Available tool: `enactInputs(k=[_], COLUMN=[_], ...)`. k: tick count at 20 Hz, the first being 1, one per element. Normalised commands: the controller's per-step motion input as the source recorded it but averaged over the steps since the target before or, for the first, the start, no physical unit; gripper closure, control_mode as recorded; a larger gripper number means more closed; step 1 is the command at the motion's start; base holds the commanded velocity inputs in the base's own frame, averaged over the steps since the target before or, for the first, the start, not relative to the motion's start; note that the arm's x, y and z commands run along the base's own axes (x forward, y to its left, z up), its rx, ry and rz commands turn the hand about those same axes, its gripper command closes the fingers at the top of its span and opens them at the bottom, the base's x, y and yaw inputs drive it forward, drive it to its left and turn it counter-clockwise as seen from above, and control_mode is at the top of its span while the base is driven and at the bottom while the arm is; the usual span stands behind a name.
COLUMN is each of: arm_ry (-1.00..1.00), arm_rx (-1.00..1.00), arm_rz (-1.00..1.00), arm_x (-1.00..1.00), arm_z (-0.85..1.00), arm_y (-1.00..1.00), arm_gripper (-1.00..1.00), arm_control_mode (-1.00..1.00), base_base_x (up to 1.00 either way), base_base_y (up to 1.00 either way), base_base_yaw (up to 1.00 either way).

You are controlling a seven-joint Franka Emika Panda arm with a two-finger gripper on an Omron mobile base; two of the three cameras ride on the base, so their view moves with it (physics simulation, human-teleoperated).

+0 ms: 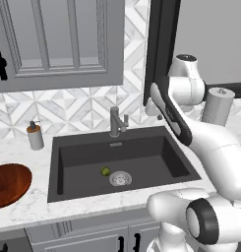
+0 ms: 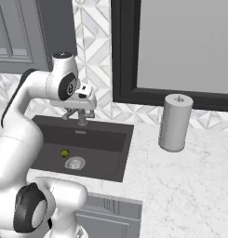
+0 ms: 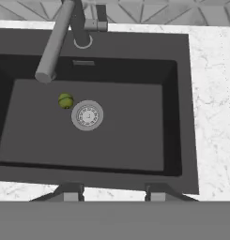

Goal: Pick the lime from the sink and place it in the bowl. Then pick the bowl and place it in the microwave. Then close the microwave door and press the start button.

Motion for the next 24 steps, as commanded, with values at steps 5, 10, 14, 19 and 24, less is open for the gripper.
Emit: enactInputs(k=[5, 10, 14, 19, 24], arm_ry=[0.0, -0.03, -0.03, -0.02, 0.0], arm_rx=[0.0, -0.02, -0.03, -0.09, -0.03], arm_rz=[0.02, 0.05, 0.07, 0.01, 0.0], arm_x=[-0.53, -0.77, -0.44, 0.09, 0.36], arm_z=[-0.11, -0.11, -0.25, -0.56, -0.6], arm_y=[0.16, 0.57, 0.72, 0.71, 0.57], arm_gripper=[-1.0, -1.0, -1.0, -1.0, -1.0], arm_control_mode=[-1.0, -1.0, -1.0, -1.0, -1.0], base_base_x=[0.0, 0.0, 0.0, 0.0, 0.0], base_base_y=[0.0, 0.0, 0.0, 0.0, 0.0], base_base_yaw=[0.0, 0.0, 0.0, 0.0, 0.0])
